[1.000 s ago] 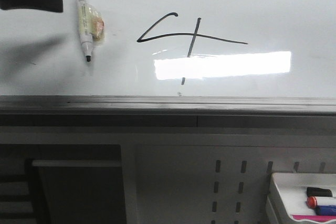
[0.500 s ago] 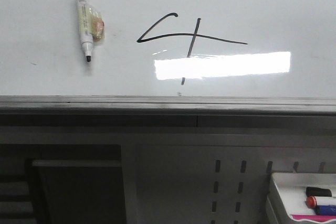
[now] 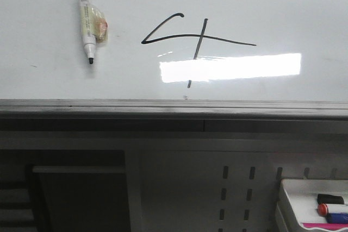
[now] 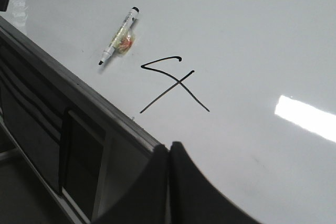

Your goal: Write number 4 on whiteboard

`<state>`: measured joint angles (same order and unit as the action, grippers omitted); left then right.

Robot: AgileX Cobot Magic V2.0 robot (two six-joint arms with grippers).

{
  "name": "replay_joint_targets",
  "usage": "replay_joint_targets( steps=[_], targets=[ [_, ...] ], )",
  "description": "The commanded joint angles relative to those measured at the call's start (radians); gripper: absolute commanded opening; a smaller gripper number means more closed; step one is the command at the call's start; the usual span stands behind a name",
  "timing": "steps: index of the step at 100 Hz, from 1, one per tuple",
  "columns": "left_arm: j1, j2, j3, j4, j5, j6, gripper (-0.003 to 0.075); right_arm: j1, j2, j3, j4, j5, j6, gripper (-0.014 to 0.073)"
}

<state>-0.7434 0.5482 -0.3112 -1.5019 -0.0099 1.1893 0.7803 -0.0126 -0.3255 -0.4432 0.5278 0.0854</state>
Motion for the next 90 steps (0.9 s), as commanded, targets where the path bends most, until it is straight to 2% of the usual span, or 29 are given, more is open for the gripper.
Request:
replay_joint_targets(
  steps=[1,40,50,55,65,79,84,90],
  targets=[
    [-0.008,-0.002,-0.031,0.003,0.001,0.003,-0.002,-0.004,-0.004,-0.023,-0.029,-0.065,0.003,-0.0037],
    [-0.008,-0.003,-0.024,0.008,-0.007,0.003,-0.002,-0.004,-0.004,-0.023,-0.029,-0.065,0.003,-0.0037],
    [-0.008,-0.022,-0.001,0.106,-0.091,0.006,-0.002,-0.004,-0.004,-0.023,-0.029,-0.065,0.003,-0.0037],
    [-0.008,-0.042,0.023,0.192,-0.117,0.004,-0.002,-0.004,-0.004,-0.023,-0.029,-0.065,0.003,-0.0037],
    [0.009,-0.108,0.089,0.481,-0.121,-0.086,-0.002,-0.004,-0.004,-0.023,-0.029,-0.065,0.003,-0.0037],
    [0.097,-0.265,0.189,0.949,-0.13,-0.449,-0.002,-0.004,-0.004,-0.023,-0.029,-0.065,0.003,-0.0037],
    [0.144,-0.325,0.22,1.084,-0.13,-0.596,-0.002,-0.004,-0.004,-0.023,-0.029,-0.065,0.003,-0.0037],
    [0.211,-0.395,0.254,1.178,-0.13,-0.698,-0.002,-0.004,-0.004,-0.023,-0.029,-0.065,0.003,-0.0037]
  ],
)
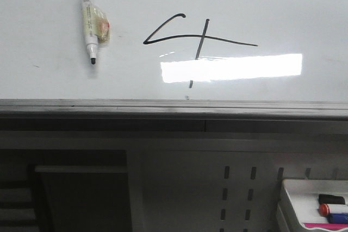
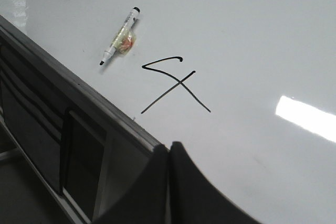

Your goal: Write number 4 on whiteboard

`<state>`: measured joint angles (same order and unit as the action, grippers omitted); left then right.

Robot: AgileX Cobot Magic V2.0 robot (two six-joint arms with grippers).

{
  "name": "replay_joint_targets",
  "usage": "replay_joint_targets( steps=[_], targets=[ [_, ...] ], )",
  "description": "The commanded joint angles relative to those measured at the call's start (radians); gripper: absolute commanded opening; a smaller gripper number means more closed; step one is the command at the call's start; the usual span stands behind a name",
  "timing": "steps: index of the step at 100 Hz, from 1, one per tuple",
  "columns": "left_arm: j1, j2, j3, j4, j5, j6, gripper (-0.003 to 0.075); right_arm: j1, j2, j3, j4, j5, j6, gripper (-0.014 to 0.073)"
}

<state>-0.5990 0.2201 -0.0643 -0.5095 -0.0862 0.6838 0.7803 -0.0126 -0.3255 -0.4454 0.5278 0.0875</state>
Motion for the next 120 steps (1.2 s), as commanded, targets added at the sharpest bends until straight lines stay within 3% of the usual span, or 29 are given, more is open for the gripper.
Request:
replay_joint_targets(
  steps=[1,21,31,46,57,120],
  targets=[
    [0.074,-0.074,0.01,0.197,-0.054,-0.208,-0.002,-0.004,-0.004,-0.023,-0.027,-0.065,0.001,-0.0037],
    [0.277,-0.212,0.097,0.224,-0.003,-0.237,-0.002,-0.004,-0.004,-0.023,-0.027,-0.065,0.001,-0.0037],
    [0.367,-0.249,0.103,0.264,0.14,-0.271,-0.002,-0.004,-0.004,-0.023,-0.027,-0.065,0.001,-0.0037],
    [0.471,-0.251,0.103,0.297,0.284,-0.447,-0.002,-0.004,-0.004,-0.023,-0.027,-0.065,0.001,-0.0037],
    [0.499,-0.251,0.103,0.297,0.382,-0.461,-0.002,-0.004,-0.004,-0.023,-0.027,-0.065,0.001,-0.0037],
    [0.501,-0.251,0.103,0.284,0.382,-0.464,-0.002,-0.004,-0.004,-0.023,-0.027,-0.065,0.001,-0.0037]
  ],
)
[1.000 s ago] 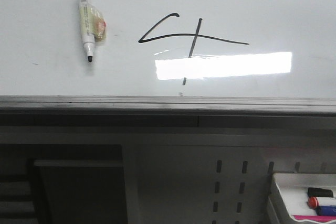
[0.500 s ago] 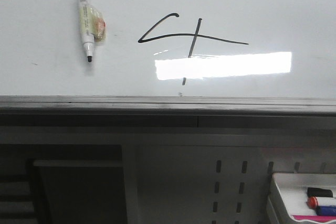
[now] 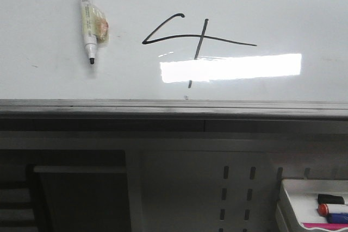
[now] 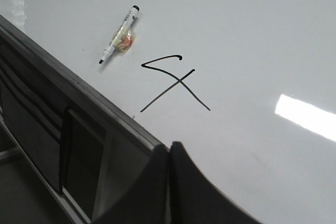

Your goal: Write number 4 on whiteboard

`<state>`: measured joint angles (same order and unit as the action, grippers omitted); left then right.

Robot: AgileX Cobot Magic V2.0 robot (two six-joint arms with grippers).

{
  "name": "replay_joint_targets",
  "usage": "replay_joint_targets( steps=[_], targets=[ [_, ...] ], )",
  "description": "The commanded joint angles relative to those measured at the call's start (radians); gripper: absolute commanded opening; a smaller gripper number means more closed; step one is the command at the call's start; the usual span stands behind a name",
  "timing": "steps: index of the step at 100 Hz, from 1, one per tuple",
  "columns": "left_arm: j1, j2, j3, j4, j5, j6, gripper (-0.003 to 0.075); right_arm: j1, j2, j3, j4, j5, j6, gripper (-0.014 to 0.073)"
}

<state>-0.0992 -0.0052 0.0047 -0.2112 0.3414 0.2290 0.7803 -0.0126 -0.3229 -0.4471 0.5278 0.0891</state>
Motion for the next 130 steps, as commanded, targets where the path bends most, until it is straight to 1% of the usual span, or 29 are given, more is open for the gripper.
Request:
replay_joint_targets(
  steps=[1,32,39,46,49,57,62,65,72,76,78,80,86,99,130],
  targets=[
    [0.001,-0.025,0.034,-0.015,-0.045,-0.009,-0.002,-0.004,-0.004,-0.025,-0.025,-0.065,-0.001,-0.0037],
    [0.001,-0.025,0.034,-0.015,-0.045,-0.009,-0.002,-0.004,-0.004,-0.007,-0.037,-0.063,-0.001,-0.0037],
    [0.001,-0.025,0.034,-0.015,-0.045,-0.009,-0.002,-0.03,-0.004,0.027,-0.055,-0.064,-0.001,-0.0037],
    [0.001,-0.025,0.034,-0.015,-0.045,-0.009,-0.002,-0.103,-0.004,0.068,0.018,-0.064,-0.001,-0.0037],
    [0.001,-0.025,0.034,-0.015,-0.045,-0.009,-0.002,-0.157,-0.004,0.092,0.083,-0.066,-0.001,-0.0037],
    [0.001,-0.025,0.034,-0.015,-0.045,-0.009,-0.002,-0.295,-0.004,0.159,0.202,-0.102,-0.001,-0.0037],
    [0.001,-0.025,0.034,-0.015,-0.045,-0.009,-0.002,-0.382,-0.004,0.212,0.246,-0.169,-0.001,-0.0037],
    [0.001,-0.025,0.034,-0.015,-0.045,-0.009,-0.002,-0.437,-0.004,0.243,0.257,-0.237,-0.001,-0.0037],
    [0.001,-0.025,0.034,-0.015,-0.045,-0.009,-0.002,-0.529,-0.004,0.321,0.26,-0.387,-0.001,-0.0037],
    [0.001,-0.025,0.034,-0.015,-0.045,-0.009,-0.002,-0.567,-0.004,0.361,0.262,-0.443,-0.001,-0.0037],
    [0.001,-0.025,0.034,-0.015,-0.045,-0.009,-0.002,-0.588,-0.004,0.36,0.271,-0.429,-0.001,-0.0037],
    [0.001,-0.025,0.034,-0.015,-0.045,-0.009,-0.002,-0.605,-0.004,0.355,0.279,-0.379,-0.001,-0.0037],
    [0.001,-0.025,0.034,-0.015,-0.045,-0.009,-0.002,-0.64,-0.006,0.357,0.297,-0.331,-0.001,-0.0037],
    [0.001,-0.025,0.034,-0.015,-0.045,-0.009,-0.002,-0.672,-0.012,0.357,0.31,-0.204,-0.001,-0.0037],
    [0.001,-0.025,0.034,-0.015,-0.045,-0.009,-0.002,-0.672,-0.012,0.357,0.31,-0.207,-0.001,-0.0037]
  ],
)
